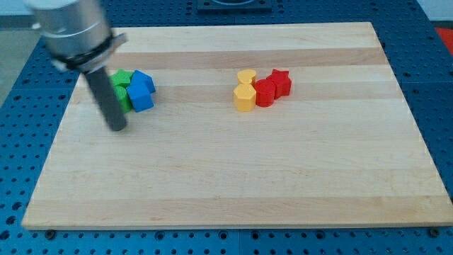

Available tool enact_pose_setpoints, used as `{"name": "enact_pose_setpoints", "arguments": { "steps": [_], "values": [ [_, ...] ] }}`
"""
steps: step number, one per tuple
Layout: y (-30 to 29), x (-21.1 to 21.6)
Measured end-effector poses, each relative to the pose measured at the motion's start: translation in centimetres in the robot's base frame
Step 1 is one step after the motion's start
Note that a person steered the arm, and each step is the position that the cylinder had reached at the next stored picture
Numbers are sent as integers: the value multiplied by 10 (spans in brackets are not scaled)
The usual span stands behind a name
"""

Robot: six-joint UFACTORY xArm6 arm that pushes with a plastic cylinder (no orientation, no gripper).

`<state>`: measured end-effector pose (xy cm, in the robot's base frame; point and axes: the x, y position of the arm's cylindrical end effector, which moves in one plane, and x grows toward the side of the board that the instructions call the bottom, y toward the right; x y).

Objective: Nudge the group of blocks down

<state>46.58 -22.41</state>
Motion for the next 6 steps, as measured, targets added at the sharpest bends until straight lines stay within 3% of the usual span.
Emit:
{"name": "enact_pose_setpoints", "arguments": {
  "steps": [1,3,4,6],
  "values": [
    [-53,-35],
    [-12,-124],
    [0,-119],
    [-37,-99]
  ]
}}
